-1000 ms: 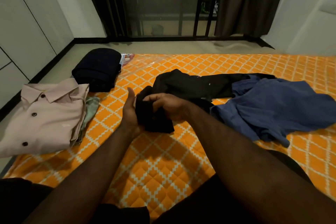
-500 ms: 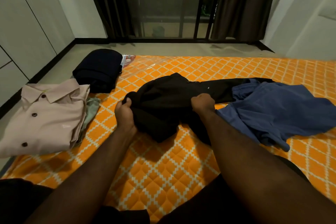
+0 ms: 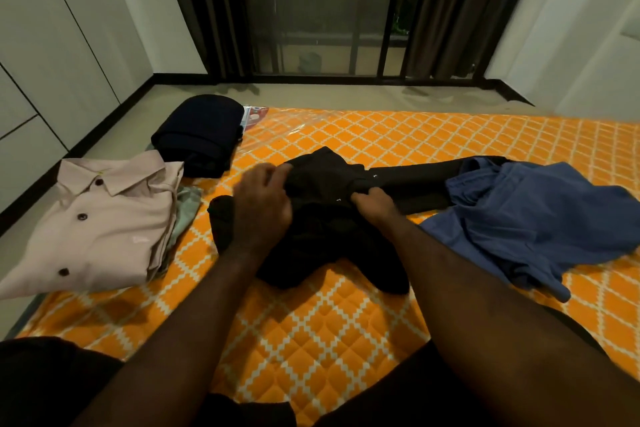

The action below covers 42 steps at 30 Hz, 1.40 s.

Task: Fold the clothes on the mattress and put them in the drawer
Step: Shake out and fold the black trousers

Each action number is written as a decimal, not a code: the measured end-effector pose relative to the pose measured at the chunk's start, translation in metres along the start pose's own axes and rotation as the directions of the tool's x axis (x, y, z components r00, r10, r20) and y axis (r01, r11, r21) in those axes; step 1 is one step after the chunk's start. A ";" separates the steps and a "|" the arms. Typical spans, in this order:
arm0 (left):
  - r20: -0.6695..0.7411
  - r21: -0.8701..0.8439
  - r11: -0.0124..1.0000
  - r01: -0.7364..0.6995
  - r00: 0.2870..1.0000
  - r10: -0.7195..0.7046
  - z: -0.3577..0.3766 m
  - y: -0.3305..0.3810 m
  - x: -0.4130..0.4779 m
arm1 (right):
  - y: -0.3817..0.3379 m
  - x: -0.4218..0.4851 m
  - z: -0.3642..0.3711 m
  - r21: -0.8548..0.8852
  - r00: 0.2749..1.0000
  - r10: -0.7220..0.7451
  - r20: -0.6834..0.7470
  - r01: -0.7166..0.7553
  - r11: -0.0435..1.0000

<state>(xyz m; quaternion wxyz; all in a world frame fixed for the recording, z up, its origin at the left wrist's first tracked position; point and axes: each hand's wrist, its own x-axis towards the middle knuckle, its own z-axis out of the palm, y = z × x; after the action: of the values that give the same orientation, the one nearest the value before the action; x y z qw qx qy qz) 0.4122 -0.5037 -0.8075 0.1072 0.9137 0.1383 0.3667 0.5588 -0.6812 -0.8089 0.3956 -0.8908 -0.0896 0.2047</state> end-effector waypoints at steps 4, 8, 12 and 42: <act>0.164 -0.142 0.981 -0.130 0.974 0.153 0.010 0.032 -0.013 | -0.024 -0.006 0.009 0.138 0.976 -0.217 0.024 0.212 0.968; 0.040 -0.228 0.972 0.063 0.998 -0.055 0.015 0.027 -0.020 | -0.052 -0.024 0.021 0.448 0.927 -0.329 0.181 0.220 0.866; 0.131 -0.118 0.978 0.173 0.979 -0.157 0.018 0.001 -0.017 | -0.051 -0.015 0.026 0.230 0.945 -0.216 0.246 0.159 0.960; 0.201 -0.611 0.651 0.451 0.883 -0.424 0.018 -0.020 -0.025 | -0.047 -0.049 0.068 -0.431 0.817 -0.574 -0.050 0.501 0.750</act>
<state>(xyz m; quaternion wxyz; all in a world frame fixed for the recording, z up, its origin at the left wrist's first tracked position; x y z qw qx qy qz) 0.4040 -0.4953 -0.8418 0.5005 0.7674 0.2181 0.3363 0.4853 -0.6201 -0.8011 0.2541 -0.9027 -0.3466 -0.0222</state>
